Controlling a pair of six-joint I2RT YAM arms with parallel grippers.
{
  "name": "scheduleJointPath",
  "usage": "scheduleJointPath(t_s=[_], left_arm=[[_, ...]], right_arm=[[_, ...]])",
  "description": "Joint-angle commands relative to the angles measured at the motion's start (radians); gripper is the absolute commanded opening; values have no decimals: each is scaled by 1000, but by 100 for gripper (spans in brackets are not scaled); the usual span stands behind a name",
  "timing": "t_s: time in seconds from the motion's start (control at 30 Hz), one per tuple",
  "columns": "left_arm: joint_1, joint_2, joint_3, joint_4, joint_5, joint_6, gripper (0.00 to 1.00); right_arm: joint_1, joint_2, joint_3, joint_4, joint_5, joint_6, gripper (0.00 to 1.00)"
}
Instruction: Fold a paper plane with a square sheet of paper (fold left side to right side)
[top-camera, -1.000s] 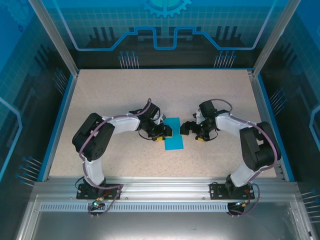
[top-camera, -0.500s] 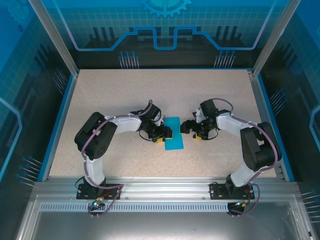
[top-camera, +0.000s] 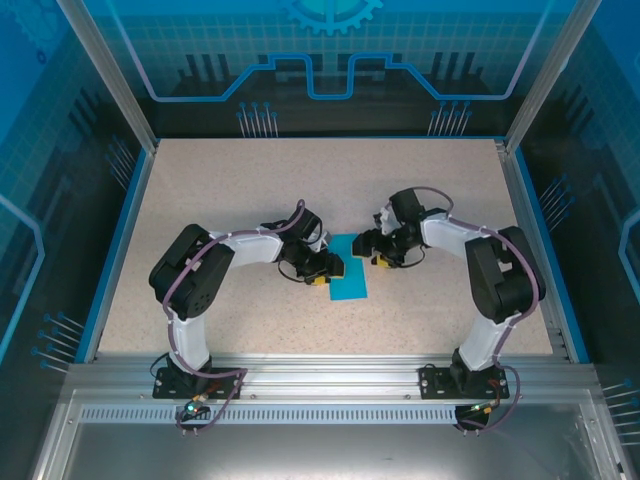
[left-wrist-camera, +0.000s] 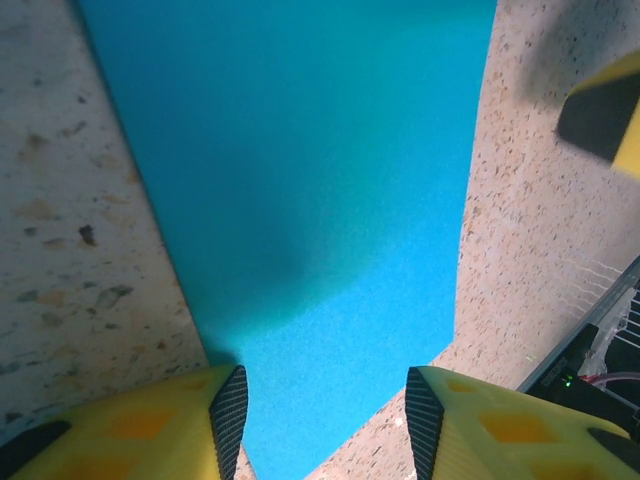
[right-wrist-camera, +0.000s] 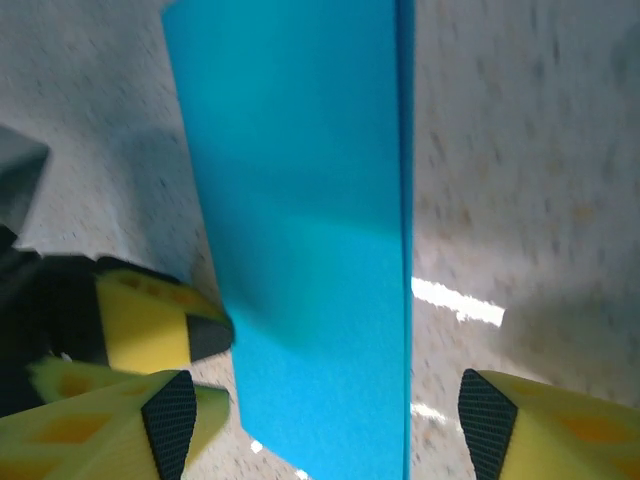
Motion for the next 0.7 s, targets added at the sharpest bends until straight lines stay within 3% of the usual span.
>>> scheduleJointPath(t_s=[0.0, 0.33, 0.67], left_arm=[[-7, 6, -24, -36, -21, 13, 50], [-6, 6, -29, -31, -21, 10, 49], [-6, 3, -34, -29, -22, 9, 49]], right_arm=[[5, 63, 86, 17, 24, -31, 73], [7, 230, 312, -32, 72, -75, 72], [11, 297, 354, -23, 39, -90, 72]])
